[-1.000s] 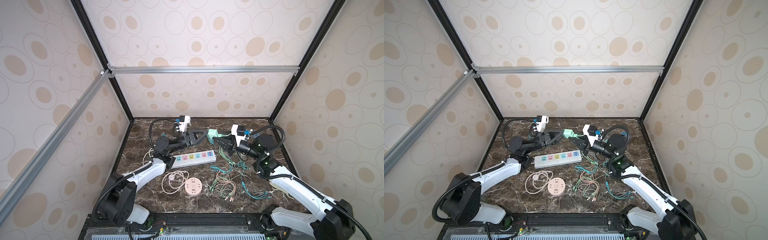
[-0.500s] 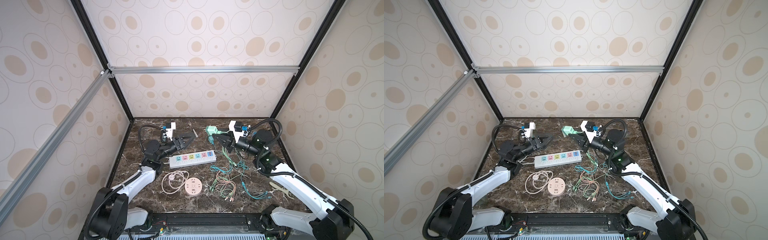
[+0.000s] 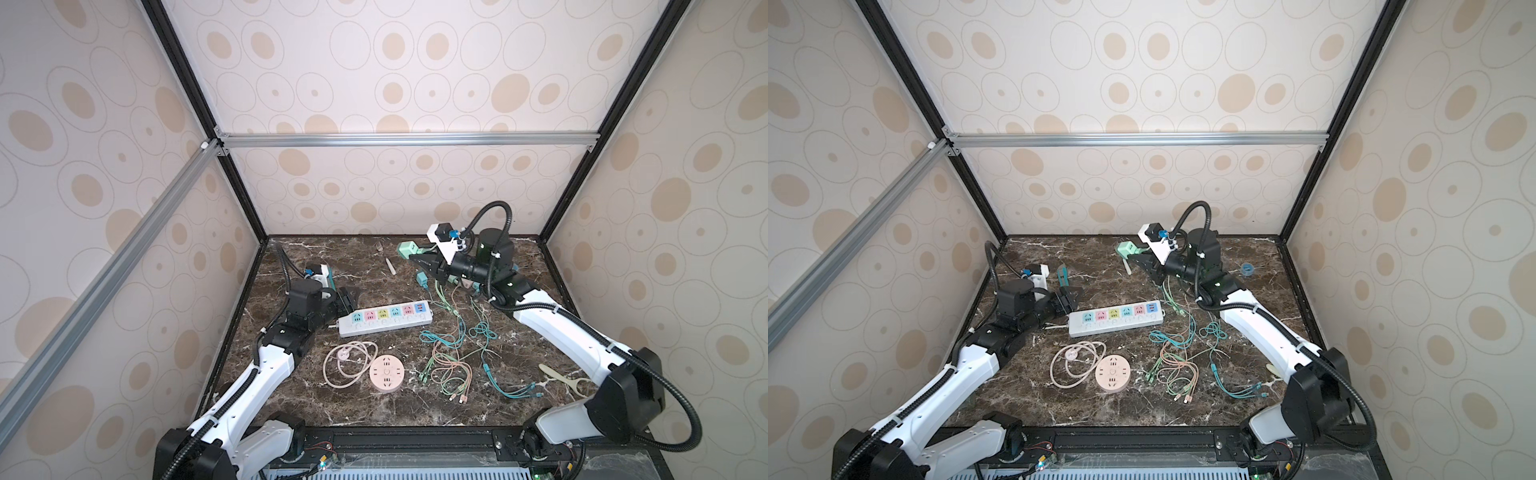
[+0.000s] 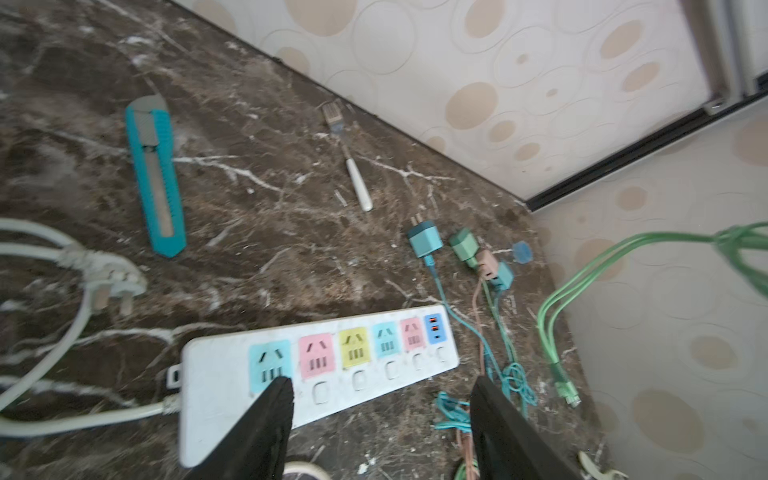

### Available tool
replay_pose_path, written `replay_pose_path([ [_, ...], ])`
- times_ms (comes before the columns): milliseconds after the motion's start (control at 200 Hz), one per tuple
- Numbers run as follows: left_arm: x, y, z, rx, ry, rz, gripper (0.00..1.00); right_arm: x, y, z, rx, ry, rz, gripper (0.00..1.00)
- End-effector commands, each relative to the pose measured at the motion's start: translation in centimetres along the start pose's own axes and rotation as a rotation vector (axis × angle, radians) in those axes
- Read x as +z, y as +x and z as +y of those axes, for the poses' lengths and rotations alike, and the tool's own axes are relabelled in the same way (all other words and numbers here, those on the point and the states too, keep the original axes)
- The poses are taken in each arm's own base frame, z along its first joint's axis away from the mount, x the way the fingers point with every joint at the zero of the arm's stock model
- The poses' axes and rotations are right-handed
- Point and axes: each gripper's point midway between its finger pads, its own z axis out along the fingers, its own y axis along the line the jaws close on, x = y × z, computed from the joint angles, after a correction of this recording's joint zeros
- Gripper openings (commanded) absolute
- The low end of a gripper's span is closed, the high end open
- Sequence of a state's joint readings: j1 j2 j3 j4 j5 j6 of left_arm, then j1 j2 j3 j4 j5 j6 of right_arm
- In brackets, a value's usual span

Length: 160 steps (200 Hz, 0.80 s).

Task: Insert the plug
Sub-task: 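Carry the mint green charger over the power strip toward its cyan socket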

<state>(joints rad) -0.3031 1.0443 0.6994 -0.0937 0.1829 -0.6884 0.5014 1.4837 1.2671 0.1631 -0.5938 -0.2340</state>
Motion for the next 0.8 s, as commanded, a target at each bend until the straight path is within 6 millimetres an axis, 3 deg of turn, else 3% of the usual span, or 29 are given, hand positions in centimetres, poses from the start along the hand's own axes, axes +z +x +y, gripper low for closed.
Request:
replay_pose_path([
  [0,0.4,1.8,4.3,0.055,-0.178,0.023,0.66,1.4,0.3,-0.5,-0.039,-0.046,0.018,0.04],
  [200,1.1,3.8,7.8,0.074,-0.304,0.051,0.61,5.0,2.9,-1.8,-0.007,-0.112,0.076,0.04],
  [445,2.2,6.7,9.9,0.049,-0.314,0.101,0.57,9.0,5.6,-3.4,0.031,-0.159,0.110,0.04],
  [595,3.0,7.6,10.3,0.043,-0.292,0.121,0.56,11.1,7.3,-3.2,0.041,-0.193,0.138,0.04],
  [795,4.2,8.5,10.8,0.025,-0.257,0.150,0.51,13.5,9.5,-1.3,0.025,-0.250,0.196,0.03],
])
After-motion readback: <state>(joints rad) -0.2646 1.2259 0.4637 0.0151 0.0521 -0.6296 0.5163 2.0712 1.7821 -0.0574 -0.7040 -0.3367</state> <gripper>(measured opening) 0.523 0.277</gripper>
